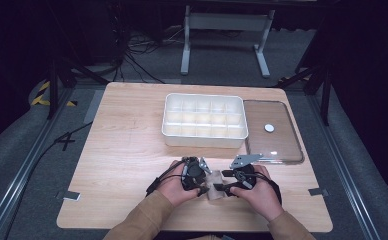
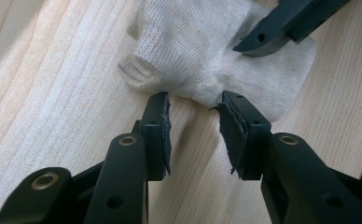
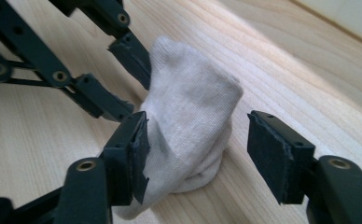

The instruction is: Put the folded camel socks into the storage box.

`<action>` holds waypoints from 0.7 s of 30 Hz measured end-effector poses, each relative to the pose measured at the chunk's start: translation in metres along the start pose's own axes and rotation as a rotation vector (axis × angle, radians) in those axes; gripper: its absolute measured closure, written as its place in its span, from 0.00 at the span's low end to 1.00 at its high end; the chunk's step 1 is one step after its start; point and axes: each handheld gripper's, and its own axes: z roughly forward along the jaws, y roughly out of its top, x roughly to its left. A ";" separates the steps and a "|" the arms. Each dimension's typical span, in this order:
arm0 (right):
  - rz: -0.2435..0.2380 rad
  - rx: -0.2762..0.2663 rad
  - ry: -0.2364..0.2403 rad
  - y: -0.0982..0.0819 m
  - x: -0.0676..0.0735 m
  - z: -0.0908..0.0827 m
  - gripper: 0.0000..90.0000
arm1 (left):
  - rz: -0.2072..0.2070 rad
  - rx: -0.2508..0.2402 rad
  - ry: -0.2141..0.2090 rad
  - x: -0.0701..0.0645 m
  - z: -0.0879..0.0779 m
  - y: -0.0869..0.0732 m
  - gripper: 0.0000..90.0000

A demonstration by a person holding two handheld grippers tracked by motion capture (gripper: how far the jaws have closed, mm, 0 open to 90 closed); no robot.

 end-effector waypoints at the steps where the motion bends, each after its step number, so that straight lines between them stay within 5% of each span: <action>1: 0.006 0.008 0.005 0.000 -0.001 0.002 0.41 | 0.000 0.001 -0.001 0.000 0.000 0.000 0.70; 12: 0.061 0.032 0.133 0.000 -0.007 0.016 0.51 | -0.003 0.019 0.005 -0.003 0.000 -0.003 0.73; 21: 0.089 0.044 0.167 0.002 -0.006 0.016 0.70 | -0.018 0.005 0.002 -0.001 -0.005 -0.007 0.71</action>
